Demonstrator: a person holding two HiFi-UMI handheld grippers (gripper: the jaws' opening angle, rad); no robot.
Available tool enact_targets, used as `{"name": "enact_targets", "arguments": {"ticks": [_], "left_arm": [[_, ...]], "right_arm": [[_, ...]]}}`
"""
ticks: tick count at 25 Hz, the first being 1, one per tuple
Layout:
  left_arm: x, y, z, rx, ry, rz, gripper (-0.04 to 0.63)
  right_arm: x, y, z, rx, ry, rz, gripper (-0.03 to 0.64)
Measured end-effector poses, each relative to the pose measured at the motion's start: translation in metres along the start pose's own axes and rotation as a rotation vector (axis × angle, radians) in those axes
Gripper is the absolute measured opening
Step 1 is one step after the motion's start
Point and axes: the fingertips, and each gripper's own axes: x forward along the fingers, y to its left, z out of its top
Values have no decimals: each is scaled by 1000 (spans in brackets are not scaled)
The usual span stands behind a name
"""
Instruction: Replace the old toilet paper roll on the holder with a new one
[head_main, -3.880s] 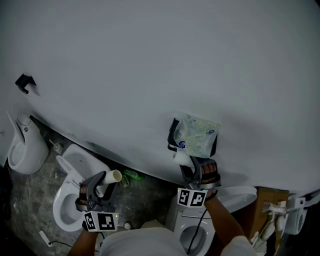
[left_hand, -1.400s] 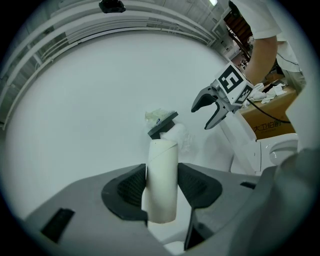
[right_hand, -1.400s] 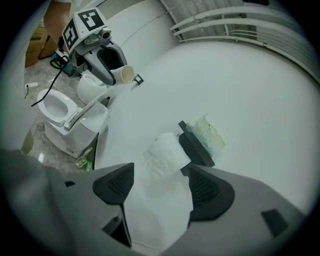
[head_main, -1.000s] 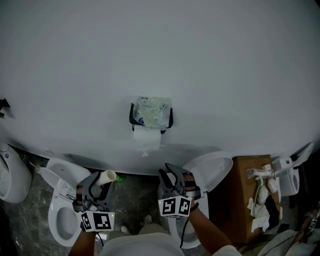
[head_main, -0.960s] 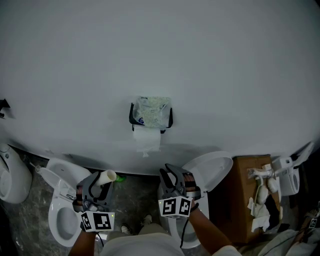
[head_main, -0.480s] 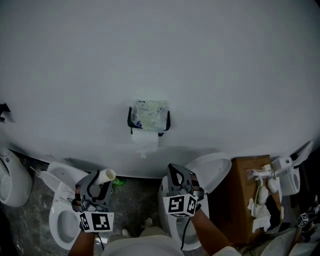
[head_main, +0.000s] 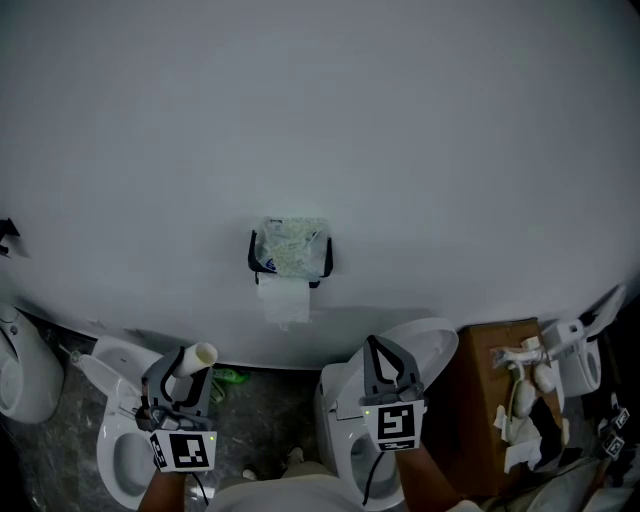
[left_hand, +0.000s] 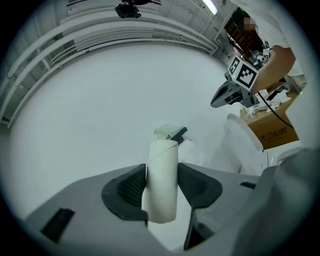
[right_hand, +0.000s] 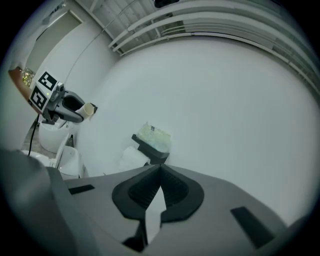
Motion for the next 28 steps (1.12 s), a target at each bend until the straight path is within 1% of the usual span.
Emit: {"name": "enact_targets", "arguments": {"ticks": [2,4,6,8,11,13,16,19,23,25,28], "left_arm": [[1,2,2,-28,-19,11,198],[0,7,7,-38,-31,24,198],[-2,13,12,-30,-28,36,198],[-6,19,15,-11,-11,44,198],[-12,30,21,20,1,62,198],[-15,34,21,16,-3,76,198],[-21,41,20,18,-9,93,198],[-26,44,16,13,-13,106,198],[-34,46,7,0,18,110,198],[-35,46,2,-14,27,112,198],[-37,45,-1,-15,37,107,198]], "right_arm": [[-7,-9,7,30,-22,-15,-2],[-12,-16,16,60,-57,-29,-2],[-18,-23,23,100,-96,-44,-2],[-27,-31,26,125,-104,-59,-2],[-39,-40,22,134,-88,-82,-2],[-46,-47,16,114,-76,-95,-2],[-53,-54,12,109,-59,-117,-2],[-61,-58,1,133,-33,-135,-1],[-72,-55,-12,183,-5,-153,-2],[-74,-52,-16,203,-3,-149,0],[-71,-45,-10,194,-7,-127,-2]]}}
